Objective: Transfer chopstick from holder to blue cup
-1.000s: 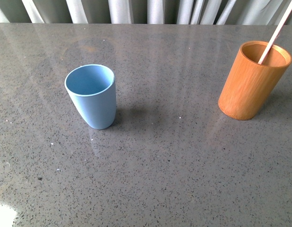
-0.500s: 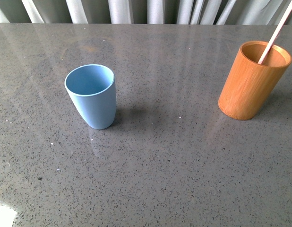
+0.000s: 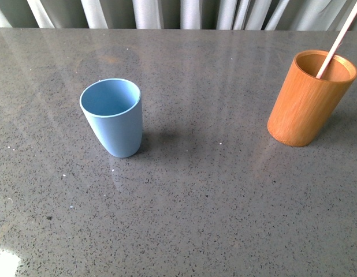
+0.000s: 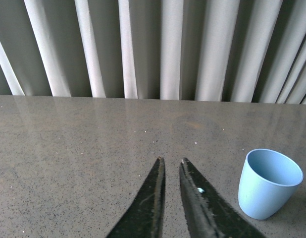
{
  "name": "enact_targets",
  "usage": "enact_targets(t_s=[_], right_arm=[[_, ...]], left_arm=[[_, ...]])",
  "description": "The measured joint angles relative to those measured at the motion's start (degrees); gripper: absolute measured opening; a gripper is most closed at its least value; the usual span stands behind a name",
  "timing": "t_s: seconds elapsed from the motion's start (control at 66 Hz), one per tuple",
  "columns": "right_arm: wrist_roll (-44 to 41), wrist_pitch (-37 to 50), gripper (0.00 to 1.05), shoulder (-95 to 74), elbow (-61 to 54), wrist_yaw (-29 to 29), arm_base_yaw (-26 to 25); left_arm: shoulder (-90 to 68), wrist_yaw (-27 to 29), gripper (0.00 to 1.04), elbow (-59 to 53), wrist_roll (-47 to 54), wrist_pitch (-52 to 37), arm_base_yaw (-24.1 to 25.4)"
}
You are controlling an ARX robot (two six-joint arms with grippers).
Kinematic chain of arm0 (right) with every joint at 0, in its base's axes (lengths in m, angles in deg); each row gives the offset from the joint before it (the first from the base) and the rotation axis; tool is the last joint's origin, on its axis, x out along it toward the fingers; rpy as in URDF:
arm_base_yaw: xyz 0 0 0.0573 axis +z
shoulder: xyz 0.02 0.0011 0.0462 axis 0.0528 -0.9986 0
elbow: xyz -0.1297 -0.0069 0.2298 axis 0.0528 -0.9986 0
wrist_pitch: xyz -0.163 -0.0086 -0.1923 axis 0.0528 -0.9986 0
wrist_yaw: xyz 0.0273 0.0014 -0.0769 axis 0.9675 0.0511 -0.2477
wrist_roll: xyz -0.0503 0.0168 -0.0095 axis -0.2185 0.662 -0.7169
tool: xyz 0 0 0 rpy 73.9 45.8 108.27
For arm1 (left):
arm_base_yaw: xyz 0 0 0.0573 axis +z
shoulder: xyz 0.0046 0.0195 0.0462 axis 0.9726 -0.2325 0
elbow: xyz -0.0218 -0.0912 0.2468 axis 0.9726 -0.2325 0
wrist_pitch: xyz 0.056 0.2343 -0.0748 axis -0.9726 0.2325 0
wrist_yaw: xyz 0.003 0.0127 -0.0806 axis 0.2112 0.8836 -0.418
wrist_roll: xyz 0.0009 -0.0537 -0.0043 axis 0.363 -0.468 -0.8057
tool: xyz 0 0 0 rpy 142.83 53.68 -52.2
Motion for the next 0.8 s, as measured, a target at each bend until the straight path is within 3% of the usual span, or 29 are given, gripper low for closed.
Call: enact_targets(t_s=[0.197,0.379,0.758,0.803], right_arm=[[0.02,0.00,0.96,0.00,0.00,0.00,0.00],[0.02,0.00,0.96,0.00,0.00,-0.02,0.00],[0.02,0.00,0.96,0.00,0.00,-0.02,0.00],[1.16,-3.76,0.96,-1.95,1.60,-0.39,0.02]], left_arm=[[0.00,0.00,0.58,0.00,0.00,0.00,0.00],[0.00,0.00,0.96,0.00,0.00,0.00,0.00],[0.00,0.00,0.96,0.00,0.13,0.00,0.00],[0.02,0.00,0.96,0.00,0.13,0.00,0.00]])
